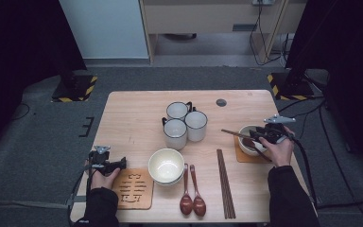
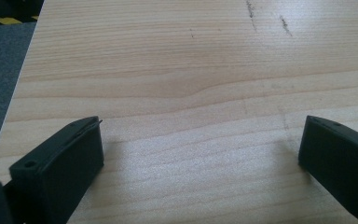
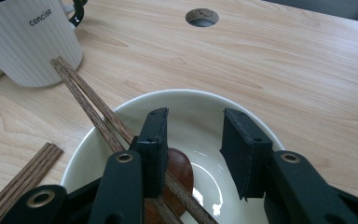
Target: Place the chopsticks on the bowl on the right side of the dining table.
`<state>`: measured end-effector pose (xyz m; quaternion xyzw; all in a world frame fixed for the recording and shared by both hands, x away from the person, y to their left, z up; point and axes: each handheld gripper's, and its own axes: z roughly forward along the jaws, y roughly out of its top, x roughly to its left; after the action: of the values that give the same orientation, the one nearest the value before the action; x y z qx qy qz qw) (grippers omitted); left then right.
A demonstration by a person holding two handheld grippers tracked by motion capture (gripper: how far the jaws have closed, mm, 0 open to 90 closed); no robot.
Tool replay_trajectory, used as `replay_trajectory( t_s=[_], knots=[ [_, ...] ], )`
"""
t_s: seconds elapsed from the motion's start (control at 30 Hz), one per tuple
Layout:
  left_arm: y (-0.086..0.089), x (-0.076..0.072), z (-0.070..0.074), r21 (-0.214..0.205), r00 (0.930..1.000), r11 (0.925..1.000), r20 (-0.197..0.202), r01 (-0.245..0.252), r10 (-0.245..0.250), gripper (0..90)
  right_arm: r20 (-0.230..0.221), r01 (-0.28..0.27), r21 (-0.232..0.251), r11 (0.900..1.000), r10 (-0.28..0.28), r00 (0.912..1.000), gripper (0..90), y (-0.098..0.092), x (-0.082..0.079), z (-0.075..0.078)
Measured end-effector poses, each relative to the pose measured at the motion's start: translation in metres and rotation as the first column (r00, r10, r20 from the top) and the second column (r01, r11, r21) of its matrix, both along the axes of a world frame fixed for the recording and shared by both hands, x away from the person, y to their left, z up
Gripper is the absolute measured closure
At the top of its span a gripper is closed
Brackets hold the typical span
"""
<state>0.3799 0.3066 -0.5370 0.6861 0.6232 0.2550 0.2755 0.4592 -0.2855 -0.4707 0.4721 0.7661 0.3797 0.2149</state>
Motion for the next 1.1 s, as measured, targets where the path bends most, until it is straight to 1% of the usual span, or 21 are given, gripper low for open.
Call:
replay_trajectory(
  t_s=[0.53, 0.67, 0.87, 1.03, 1.1],
  knots=[
    [0.0, 0.0, 0.0, 0.0, 1.0, 1.0, 0.0, 0.0, 0.0, 0.0, -0.026, -0.043, 0.006, 0.999, 0.044, 0.9987, 61.1, 0.0007, -0.0032, 0.001],
    [0.0, 0.0, 0.0, 0.0, 1.0, 1.0, 0.0, 0.0, 0.0, 0.0, -0.022, -0.057, -0.003, 0.9984, 0.057, 0.9981, 60.6, 0.0006, -0.0039, 0.0009],
    [0.0, 0.0, 0.0, 0.0, 1.0, 1.0, 0.0, 0.0, 0.0, 0.0, -0.031, -0.067, -0.009, 0.9977, 0.067, 0.9973, 59.5, 0.0016, -0.0044, 0.0012],
    [0.0, 0.0, 0.0, 0.0, 1.0, 1.0, 0.0, 0.0, 0.0, 0.0, -0.028, -0.067, -0.008, 0.9977, 0.067, 0.9974, 58.6, 0.0011, -0.0045, 0.0026],
    [0.0, 0.0, 0.0, 0.0, 1.0, 1.0, 0.0, 0.0, 0.0, 0.0, -0.015, -0.065, -0.001, 0.9979, 0.065, 0.9978, 58.2, 0.0001, -0.0055, 0.0052]
  ],
)
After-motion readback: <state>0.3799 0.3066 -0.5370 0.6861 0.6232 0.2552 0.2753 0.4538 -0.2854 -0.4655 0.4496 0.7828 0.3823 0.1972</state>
